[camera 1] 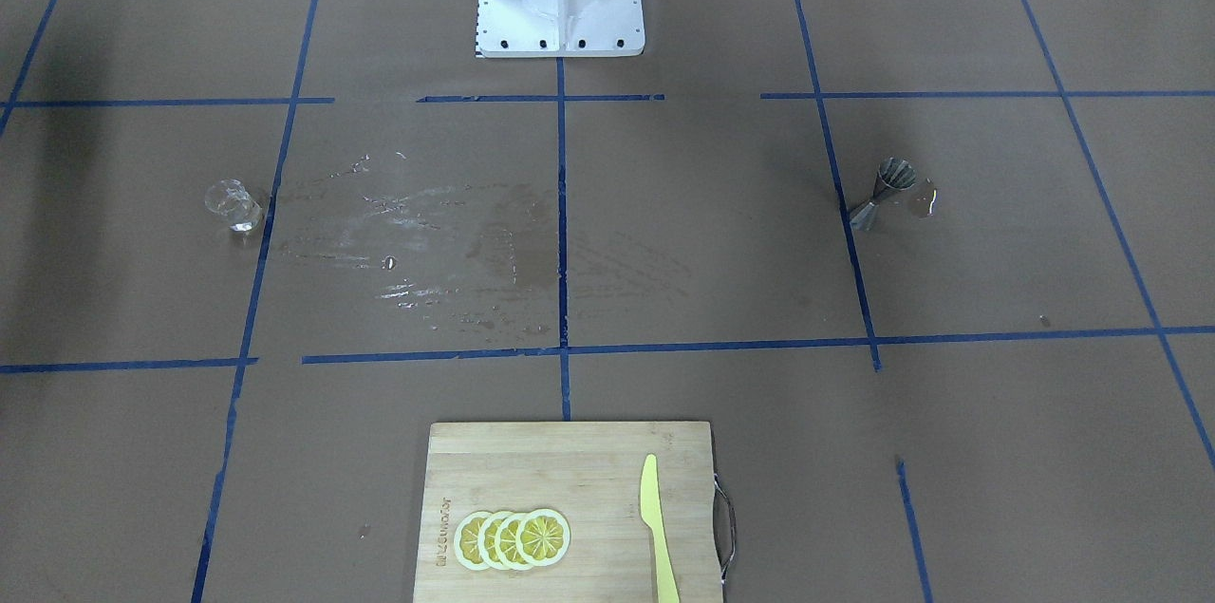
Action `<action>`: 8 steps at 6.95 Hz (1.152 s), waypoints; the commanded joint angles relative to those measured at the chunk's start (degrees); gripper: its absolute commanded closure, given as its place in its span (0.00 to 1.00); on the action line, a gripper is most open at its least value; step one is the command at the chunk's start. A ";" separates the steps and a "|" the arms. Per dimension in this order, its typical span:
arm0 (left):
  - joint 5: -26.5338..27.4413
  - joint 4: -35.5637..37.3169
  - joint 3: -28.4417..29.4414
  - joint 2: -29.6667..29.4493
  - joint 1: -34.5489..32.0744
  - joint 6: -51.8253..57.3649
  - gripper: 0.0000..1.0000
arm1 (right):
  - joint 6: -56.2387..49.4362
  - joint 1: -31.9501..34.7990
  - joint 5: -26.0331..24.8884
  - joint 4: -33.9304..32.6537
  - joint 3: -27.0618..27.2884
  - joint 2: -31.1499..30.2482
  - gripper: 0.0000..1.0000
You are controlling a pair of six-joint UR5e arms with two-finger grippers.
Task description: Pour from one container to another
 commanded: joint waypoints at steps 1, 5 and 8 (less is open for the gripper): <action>-0.14 -9.75 0.53 2.16 0.78 0.05 0.00 | 0.10 -0.04 0.35 0.14 0.17 -0.22 0.00; 0.21 -24.76 -0.16 3.13 7.81 -6.92 0.00 | 0.98 -0.13 -0.27 0.32 1.05 -0.13 0.00; 7.11 -48.46 -0.61 4.35 12.71 -32.13 0.01 | 0.89 -0.13 -0.18 1.45 1.75 0.04 0.00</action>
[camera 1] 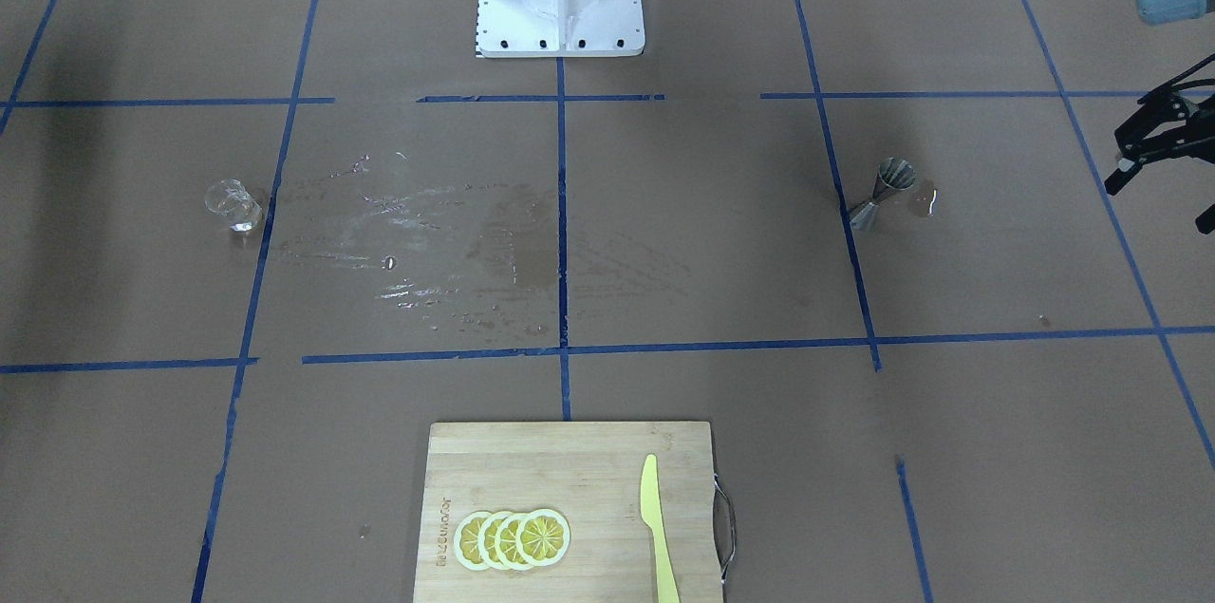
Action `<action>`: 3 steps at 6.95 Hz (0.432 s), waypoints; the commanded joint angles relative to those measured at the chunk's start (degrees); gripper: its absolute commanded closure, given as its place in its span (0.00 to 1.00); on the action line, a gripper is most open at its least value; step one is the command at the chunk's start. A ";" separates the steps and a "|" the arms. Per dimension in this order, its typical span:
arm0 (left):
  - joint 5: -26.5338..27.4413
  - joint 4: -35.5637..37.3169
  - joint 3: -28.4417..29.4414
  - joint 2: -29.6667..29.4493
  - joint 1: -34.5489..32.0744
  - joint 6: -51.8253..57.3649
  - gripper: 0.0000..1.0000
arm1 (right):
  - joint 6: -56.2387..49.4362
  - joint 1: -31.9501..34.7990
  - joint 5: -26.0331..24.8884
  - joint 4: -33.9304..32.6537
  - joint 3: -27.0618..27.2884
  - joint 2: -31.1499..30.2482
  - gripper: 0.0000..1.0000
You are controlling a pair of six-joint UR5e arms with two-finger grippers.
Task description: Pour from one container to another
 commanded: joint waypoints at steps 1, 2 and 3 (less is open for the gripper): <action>9.89 -15.23 -0.23 2.06 6.58 -14.97 0.01 | -0.09 0.00 -0.08 1.13 0.13 -0.04 0.00; 15.87 -19.11 -0.50 3.03 11.58 -23.89 0.00 | 0.00 0.00 -0.17 1.22 -0.05 -0.13 0.00; 23.76 -23.59 -1.11 4.69 16.50 -30.24 0.00 | 0.09 0.00 -0.17 1.22 -0.05 -0.04 0.00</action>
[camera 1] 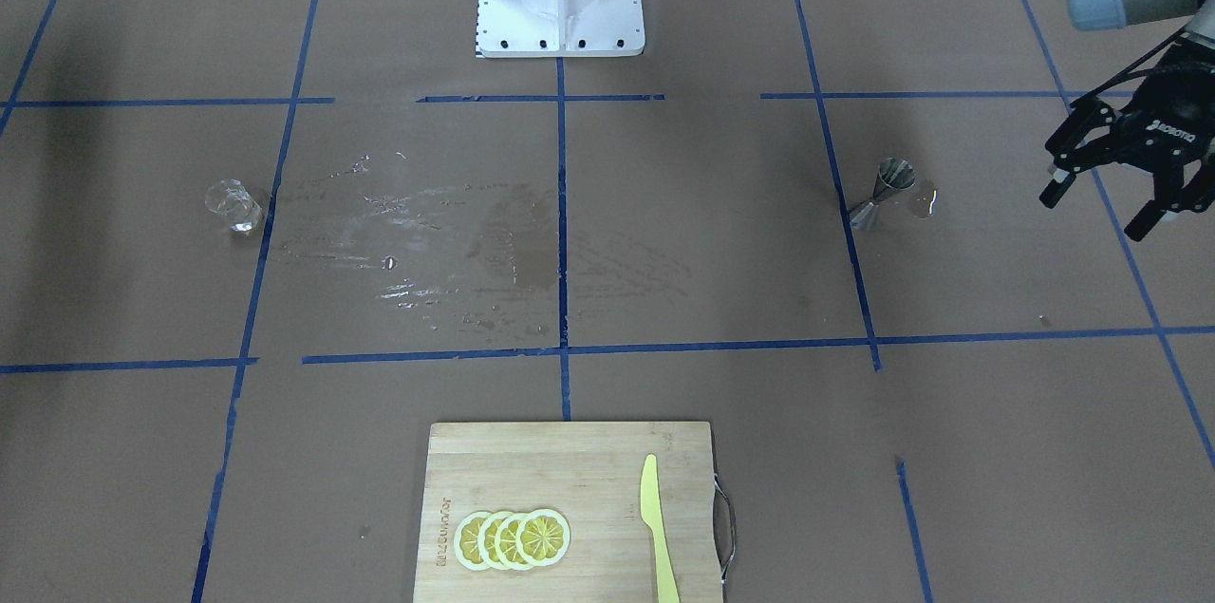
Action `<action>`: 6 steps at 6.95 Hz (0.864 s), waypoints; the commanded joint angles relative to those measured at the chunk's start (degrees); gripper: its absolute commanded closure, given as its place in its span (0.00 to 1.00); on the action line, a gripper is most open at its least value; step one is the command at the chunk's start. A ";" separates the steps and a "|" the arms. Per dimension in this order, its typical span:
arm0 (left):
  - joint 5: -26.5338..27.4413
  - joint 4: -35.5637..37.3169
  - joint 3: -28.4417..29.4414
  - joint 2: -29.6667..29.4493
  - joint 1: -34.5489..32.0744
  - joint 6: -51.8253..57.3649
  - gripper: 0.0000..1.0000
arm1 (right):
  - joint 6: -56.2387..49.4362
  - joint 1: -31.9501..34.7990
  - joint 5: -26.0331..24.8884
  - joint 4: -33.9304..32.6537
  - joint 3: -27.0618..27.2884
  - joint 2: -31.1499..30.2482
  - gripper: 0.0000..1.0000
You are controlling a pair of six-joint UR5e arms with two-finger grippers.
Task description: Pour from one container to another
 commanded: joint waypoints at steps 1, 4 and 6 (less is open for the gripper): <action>14.99 -7.86 -1.99 3.63 9.75 -11.05 0.00 | 0.00 -0.09 -0.13 0.12 -0.42 0.27 0.00; 49.52 -7.53 -5.95 8.04 31.01 -16.33 0.00 | 0.00 -0.44 0.39 0.03 -0.33 0.54 0.00; 70.31 -7.27 -5.96 9.53 41.29 -21.44 0.01 | 0.00 -1.66 2.14 0.03 -0.33 0.63 0.00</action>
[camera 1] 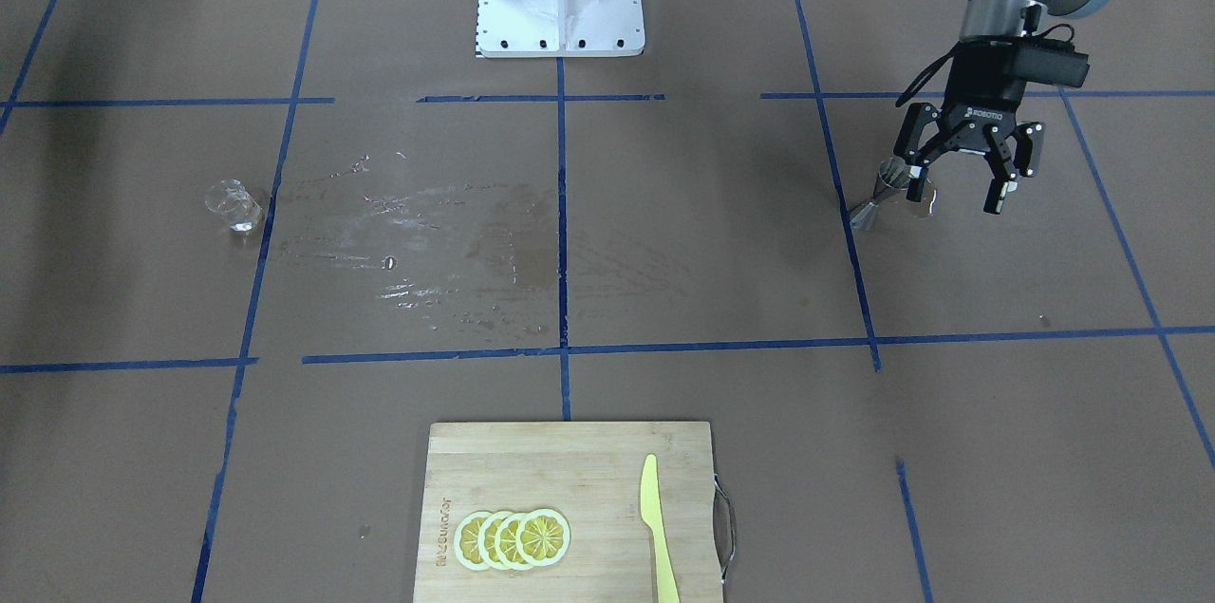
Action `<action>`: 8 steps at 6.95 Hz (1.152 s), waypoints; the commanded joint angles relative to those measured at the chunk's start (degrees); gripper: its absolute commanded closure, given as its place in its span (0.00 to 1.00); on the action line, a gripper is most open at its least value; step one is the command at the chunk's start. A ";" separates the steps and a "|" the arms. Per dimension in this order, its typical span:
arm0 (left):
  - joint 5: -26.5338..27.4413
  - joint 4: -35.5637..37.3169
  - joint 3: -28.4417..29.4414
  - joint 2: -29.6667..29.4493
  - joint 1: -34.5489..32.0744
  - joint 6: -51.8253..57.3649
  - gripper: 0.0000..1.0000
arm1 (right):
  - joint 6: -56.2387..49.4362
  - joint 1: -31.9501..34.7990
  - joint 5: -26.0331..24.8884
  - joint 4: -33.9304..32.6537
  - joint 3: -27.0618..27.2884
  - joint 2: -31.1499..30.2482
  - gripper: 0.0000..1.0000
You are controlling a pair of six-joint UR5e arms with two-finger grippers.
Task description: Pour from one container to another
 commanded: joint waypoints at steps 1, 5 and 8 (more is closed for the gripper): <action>16.86 0.06 -0.12 1.37 7.11 -2.29 0.00 | -0.09 -1.06 1.68 -0.01 -0.18 0.05 0.00; 30.50 -0.11 0.32 4.60 18.69 -7.53 0.00 | -0.18 -2.47 2.03 -0.01 -2.20 0.05 0.00; 33.76 0.06 0.49 7.09 26.52 -15.21 0.00 | -0.27 -3.00 2.21 -0.01 -3.08 0.22 0.00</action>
